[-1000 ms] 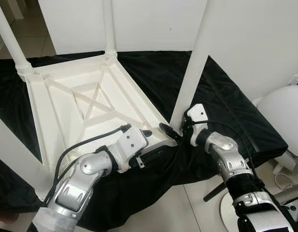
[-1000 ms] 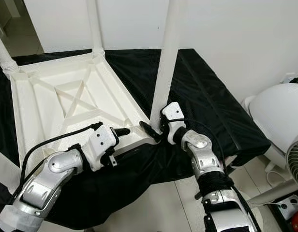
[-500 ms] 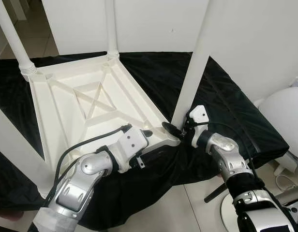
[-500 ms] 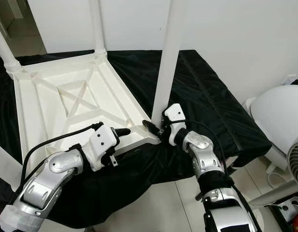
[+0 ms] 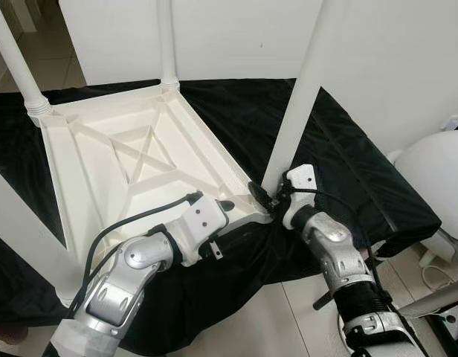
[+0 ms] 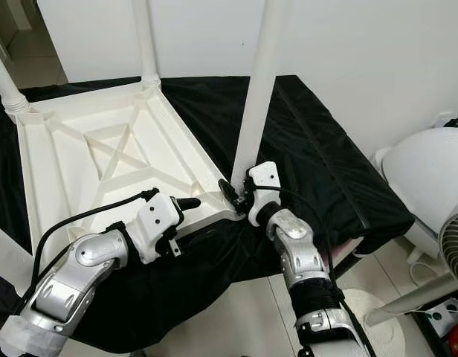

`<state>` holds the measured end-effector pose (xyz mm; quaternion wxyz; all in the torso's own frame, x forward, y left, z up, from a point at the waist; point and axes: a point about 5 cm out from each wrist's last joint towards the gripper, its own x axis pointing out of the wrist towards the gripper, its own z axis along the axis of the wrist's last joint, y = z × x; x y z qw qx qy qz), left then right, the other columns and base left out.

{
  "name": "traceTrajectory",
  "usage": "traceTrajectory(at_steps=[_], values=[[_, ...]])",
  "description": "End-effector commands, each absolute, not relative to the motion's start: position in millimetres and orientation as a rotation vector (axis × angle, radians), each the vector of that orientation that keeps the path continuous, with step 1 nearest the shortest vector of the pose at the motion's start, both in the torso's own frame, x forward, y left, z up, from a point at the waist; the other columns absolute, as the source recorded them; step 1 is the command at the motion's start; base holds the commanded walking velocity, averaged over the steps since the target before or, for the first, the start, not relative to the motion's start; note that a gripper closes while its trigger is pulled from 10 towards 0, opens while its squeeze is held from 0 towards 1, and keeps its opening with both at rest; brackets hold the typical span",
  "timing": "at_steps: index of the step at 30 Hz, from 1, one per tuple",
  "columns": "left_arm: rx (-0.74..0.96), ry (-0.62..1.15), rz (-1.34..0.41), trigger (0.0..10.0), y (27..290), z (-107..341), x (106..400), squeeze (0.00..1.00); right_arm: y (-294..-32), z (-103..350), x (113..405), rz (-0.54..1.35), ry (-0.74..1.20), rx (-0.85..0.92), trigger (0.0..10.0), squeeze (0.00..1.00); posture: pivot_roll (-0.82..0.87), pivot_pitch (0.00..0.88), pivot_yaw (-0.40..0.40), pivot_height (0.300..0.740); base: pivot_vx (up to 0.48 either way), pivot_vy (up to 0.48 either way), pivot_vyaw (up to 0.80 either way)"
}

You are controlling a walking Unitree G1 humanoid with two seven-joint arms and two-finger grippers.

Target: Building children table

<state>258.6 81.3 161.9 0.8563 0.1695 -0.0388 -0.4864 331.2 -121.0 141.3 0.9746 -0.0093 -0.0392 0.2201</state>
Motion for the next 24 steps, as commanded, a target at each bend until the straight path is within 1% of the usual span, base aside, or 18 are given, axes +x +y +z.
traceTrajectory(at_steps=[1, 5, 6, 8, 9, 10, 11, 14, 15, 16, 17, 19, 24], values=[[0.365, -0.070, -1.019, 10.0, 79, 159, 259, 0.00, -126, 130, 327, 0.338, -0.015, 0.015, 10.0, 0.00, 0.08, 0.076, -0.005, 0.740, 0.000, 0.000, 0.00], [0.365, -0.070, -1.019, 10.0, 79, 159, 259, 0.00, -126, 130, 327, 0.338, -0.015, 0.015, 10.0, 0.00, 0.08, 0.076, -0.005, 0.740, 0.000, 0.000, 0.00], [0.366, -0.071, -1.020, 10.0, 79, 158, 259, 0.00, -122, 128, 324, 0.299, -0.008, 0.026, 10.0, 0.00, 0.07, 0.076, -0.004, 0.740, 0.000, 0.000, 0.00], [0.366, -0.071, -1.020, 10.0, 79, 158, 259, 0.00, -122, 128, 324, 0.299, -0.008, 0.026, 10.0, 0.00, 0.07, 0.076, -0.004, 0.740, 0.000, 0.000, 0.00], [0.366, -0.073, -1.021, 10.0, 78, 159, 259, 0.00, -116, 126, 321, 0.239, -0.002, 0.042, 10.0, 0.00, 0.07, 0.079, -0.004, 0.740, 0.000, 0.000, 0.00], [0.366, -0.073, -1.021, 10.0, 78, 159, 259, 0.00, -116, 126, 321, 0.239, -0.002, 0.042, 10.0, 0.00, 0.07, 0.079, -0.004, 0.740, 0.000, 0.000, 0.00], [0.365, -0.073, -1.021, 10.0, 77, 158, 259, 0.00, -110, 126, 318, 0.181, -0.002, 0.054, 10.0, 0.00, 0.07, 0.079, -0.004, 0.740, 0.000, 0.000, 0.00], [0.365, -0.073, -1.021, 10.0, 77, 158, 259, 0.00, -110, 126, 318, 0.181, -0.002, 0.054, 10.0, 0.00, 0.07, 0.079, -0.004, 0.740, 0.000, 0.000, 0.00], [0.364, -0.075, -1.022, 10.0, 76, 158, 259, 0.00, -103, 127, 315, 0.106, -0.004, 0.089, 10.0, 0.00, 0.07, 0.079, -0.010, 0.740, 0.000, 0.000, 0.00], [0.364, -0.075, -1.022, 10.0, 76, 158, 259, 0.00, -103, 127, 315, 0.106, -0.004, 0.089, 10.0, 0.00, 0.07, 0.079, -0.010, 0.740, 0.000, 0.000, 0.00], [0.361, -0.075, -1.022, 10.0, 76, 158, 259, 0.00, -96, 131, 314, 0.069, -0.015, 0.113, 10.0, 0.00, 0.07, 0.078, -0.010, 0.740, 0.000, 0.000, 0.00], [0.361, -0.076, -1.022, 10.0, 76, 158, 259, 0.00, -92, 136, 313, 0.056, -0.027, 0.120, 10.0, 0.00, 0.07, 0.076, -0.010, 0.740, 0.000, 0.000, 0.00], [0.363, -0.078, -1.027, 10.0, 75, 158, 258, 0.00, -92, 139, 313, 0.047, -0.032, 0.121, 10.0, 0.00, 0.06, 0.074, -0.014, 0.740, 0.000, 0.000, 0.00]])
